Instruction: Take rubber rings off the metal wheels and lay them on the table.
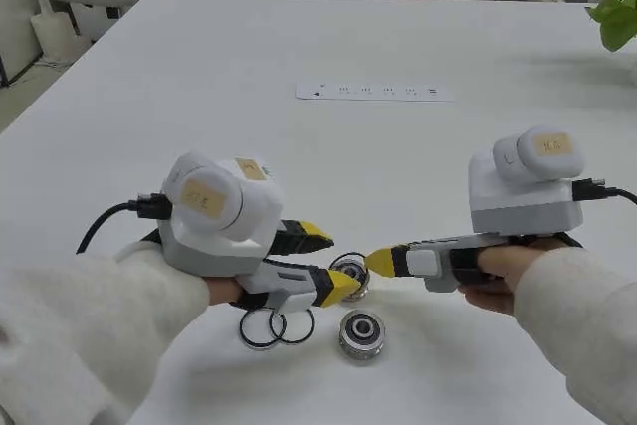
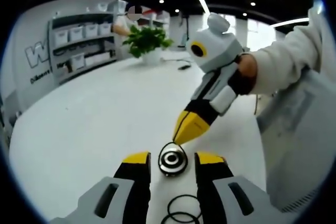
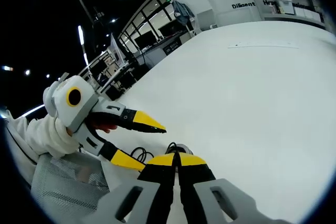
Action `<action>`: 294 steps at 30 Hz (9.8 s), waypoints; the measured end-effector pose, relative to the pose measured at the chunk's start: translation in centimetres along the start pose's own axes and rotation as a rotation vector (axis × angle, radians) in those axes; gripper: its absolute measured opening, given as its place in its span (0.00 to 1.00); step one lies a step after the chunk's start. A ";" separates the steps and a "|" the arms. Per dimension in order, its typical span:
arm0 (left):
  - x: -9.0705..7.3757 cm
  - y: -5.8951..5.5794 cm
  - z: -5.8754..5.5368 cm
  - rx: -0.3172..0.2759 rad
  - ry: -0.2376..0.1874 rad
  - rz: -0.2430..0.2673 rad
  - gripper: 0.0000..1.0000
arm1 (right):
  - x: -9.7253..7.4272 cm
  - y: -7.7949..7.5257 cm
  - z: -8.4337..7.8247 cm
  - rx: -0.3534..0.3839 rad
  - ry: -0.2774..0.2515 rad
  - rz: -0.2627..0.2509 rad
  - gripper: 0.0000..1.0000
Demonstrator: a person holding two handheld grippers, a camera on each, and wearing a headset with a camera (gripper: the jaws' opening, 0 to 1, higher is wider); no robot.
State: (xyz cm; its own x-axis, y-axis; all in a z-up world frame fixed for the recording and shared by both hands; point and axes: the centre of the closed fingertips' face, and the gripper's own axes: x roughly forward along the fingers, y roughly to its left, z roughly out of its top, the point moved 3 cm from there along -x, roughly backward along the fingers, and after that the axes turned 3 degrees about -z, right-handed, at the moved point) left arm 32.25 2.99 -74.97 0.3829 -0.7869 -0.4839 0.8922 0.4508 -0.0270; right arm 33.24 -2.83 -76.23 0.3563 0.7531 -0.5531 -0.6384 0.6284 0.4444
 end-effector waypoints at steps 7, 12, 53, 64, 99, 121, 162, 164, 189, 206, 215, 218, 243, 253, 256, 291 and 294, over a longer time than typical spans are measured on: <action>-1.5 0.3 1.7 0.037 -0.022 0.013 0.39 | -0.6 0.2 0.8 0.019 -0.036 0.010 0.00; -2.9 0.2 3.1 0.035 -0.068 0.007 0.41 | -1.2 -0.2 1.4 0.048 -0.068 0.004 0.00; -10.1 0.8 1.0 0.025 -0.061 0.154 0.50 | -1.6 1.9 2.8 0.073 -0.101 0.080 0.00; -11.2 0.4 -0.1 0.013 -0.058 0.164 0.53 | -0.9 3.6 2.2 0.066 -0.063 0.132 0.00; -11.2 -1.2 -2.1 0.007 -0.019 0.100 0.71 | 2.5 6.2 -2.1 0.004 0.127 0.196 0.00; -11.0 -1.3 -2.5 0.006 0.001 0.090 0.70 | 3.5 4.6 -3.1 0.013 0.150 0.123 0.00; -10.8 -1.6 -2.8 0.012 0.020 0.073 0.69 | 3.9 4.4 -3.0 -0.076 0.149 0.077 0.07; -10.8 -1.6 -2.8 0.013 0.019 0.073 0.69 | 3.8 4.4 -2.8 -0.074 0.143 0.074 0.07; -11.0 -1.7 -2.4 0.017 0.002 0.076 0.73 | 0.8 4.6 1.5 -0.155 0.003 0.076 0.25; -11.3 -1.8 -1.9 0.021 -0.014 0.086 0.79 | -2.4 4.3 3.7 -0.302 -0.087 0.060 0.40; -11.6 -1.6 -1.9 0.005 -0.026 0.097 0.84 | -4.5 3.9 4.7 -0.296 -0.146 0.054 0.50; -11.8 -1.4 -1.9 -0.003 -0.036 0.105 0.85 | -5.1 3.6 4.6 -0.311 -0.148 0.040 0.55; -13.6 -1.4 -0.4 -0.017 -0.101 0.127 1.00 | -10.5 3.0 3.4 -0.338 -0.220 0.025 0.79; -15.0 -1.8 0.4 0.009 -0.108 0.130 1.00 | -12.3 2.7 2.6 -0.357 -0.221 0.010 0.86; -15.3 -2.0 0.4 0.008 -0.106 0.130 1.00 | -12.9 2.6 2.4 -0.362 -0.222 0.008 0.86; -18.0 -1.8 -5.6 -0.142 -0.101 0.225 1.00 | -12.7 1.2 -4.6 -0.312 -0.117 -0.049 0.93; -17.8 -1.9 -6.1 -0.153 -0.093 0.218 1.00 | -12.5 1.1 -4.9 -0.305 -0.114 -0.053 0.92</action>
State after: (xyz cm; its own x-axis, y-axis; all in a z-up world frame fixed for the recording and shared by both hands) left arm 22.29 18.75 -71.61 0.5883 -0.6968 -0.4103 0.7428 0.6662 -0.0664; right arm 24.77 -12.49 -72.26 0.4575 0.7488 -0.4796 -0.7857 0.5930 0.1761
